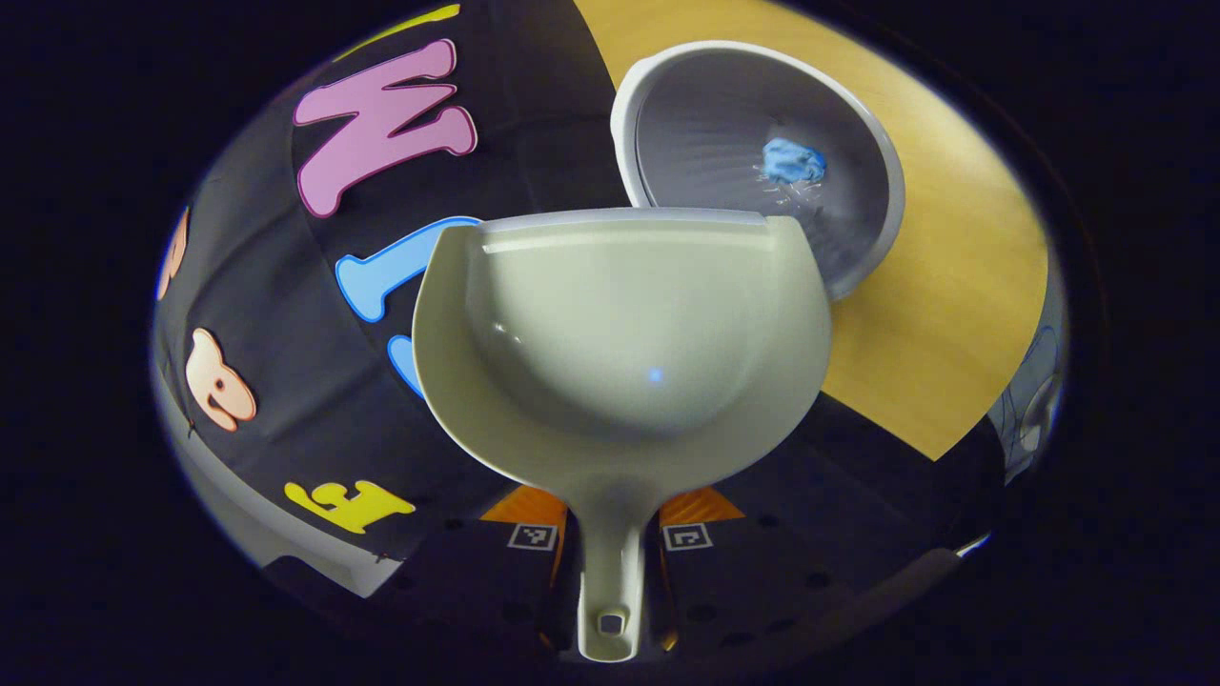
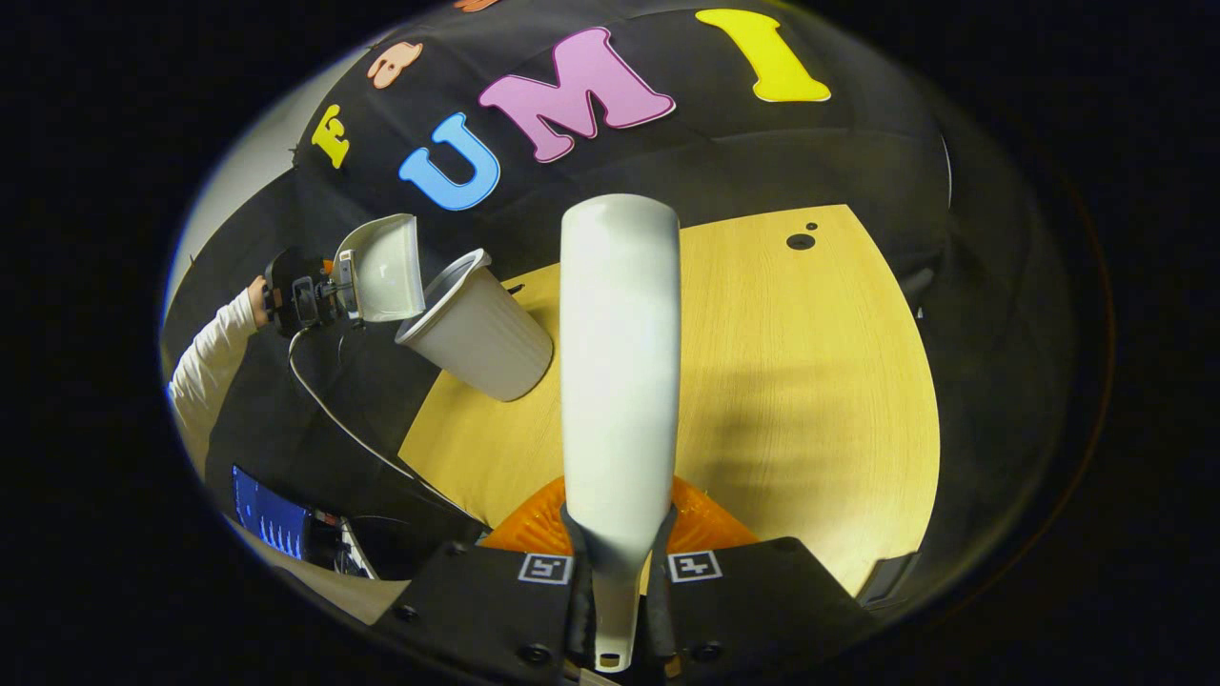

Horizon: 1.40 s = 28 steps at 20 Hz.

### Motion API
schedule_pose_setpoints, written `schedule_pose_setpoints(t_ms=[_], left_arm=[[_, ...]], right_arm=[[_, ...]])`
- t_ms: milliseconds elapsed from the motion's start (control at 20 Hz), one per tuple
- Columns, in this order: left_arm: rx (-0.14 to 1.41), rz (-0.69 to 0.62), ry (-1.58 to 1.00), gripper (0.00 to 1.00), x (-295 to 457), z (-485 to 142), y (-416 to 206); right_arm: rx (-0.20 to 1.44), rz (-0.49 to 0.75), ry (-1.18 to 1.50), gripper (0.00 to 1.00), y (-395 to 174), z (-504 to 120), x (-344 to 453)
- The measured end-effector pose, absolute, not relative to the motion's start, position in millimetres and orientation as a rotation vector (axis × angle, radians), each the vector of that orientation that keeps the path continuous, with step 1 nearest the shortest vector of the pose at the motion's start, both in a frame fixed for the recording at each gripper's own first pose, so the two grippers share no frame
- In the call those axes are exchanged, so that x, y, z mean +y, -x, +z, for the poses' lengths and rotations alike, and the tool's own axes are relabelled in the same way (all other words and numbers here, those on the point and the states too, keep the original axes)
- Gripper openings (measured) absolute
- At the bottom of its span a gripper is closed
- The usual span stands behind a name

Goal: Pick up the small broom and dustpan from the desktop, sweep the trash into the dustpan with the broom, and then empty the trash into the garbage bin.

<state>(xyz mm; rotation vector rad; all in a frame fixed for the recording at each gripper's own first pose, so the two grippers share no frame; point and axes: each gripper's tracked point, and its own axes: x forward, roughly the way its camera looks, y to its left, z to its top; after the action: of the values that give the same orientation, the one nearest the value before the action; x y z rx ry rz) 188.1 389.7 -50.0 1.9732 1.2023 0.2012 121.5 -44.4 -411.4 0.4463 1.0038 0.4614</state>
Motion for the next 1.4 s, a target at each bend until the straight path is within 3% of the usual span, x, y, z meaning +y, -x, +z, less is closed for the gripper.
schedule_pose_setpoints(t_ms=[100, 250, 500, 750, 1000, 1200, 1400], left_arm=[[1.133, 0.228, -2.040, 0.24, 392.8, -45.6, -190.9], [1.035, 0.260, -1.905, 0.24, 389.4, -54.5, -194.2], [0.840, 0.244, -1.484, 0.24, 362.8, -76.4, -205.5], [0.714, 0.109, -0.962, 0.24, 287.9, -106.7, -216.1], [0.833, -0.135, -0.518, 0.24, 169.3, -151.3, -167.2], [0.956, -0.235, -0.214, 0.24, 109.2, -207.9, -132.9], [1.171, -0.210, 0.012, 0.24, 74.8, -294.6, -94.7]], right_arm=[[1.011, 0.460, -0.429, 0.22, -119.6, -414.8, -43.4], [1.021, 0.462, -0.406, 0.22, -116.6, -415.5, -43.5], [0.971, 0.470, -0.396, 0.22, -130.6, -386.8, -39.7], [0.825, 0.451, -0.313, 0.22, -174.5, -332.0, -40.4], [0.730, 0.377, -0.264, 0.22, -203.0, -294.7, -47.4], [0.779, 0.319, -0.258, 0.22, -202.9, -318.9, -58.6], [0.914, 0.274, -0.270, 0.22, -182.9, -373.9, -62.0]])
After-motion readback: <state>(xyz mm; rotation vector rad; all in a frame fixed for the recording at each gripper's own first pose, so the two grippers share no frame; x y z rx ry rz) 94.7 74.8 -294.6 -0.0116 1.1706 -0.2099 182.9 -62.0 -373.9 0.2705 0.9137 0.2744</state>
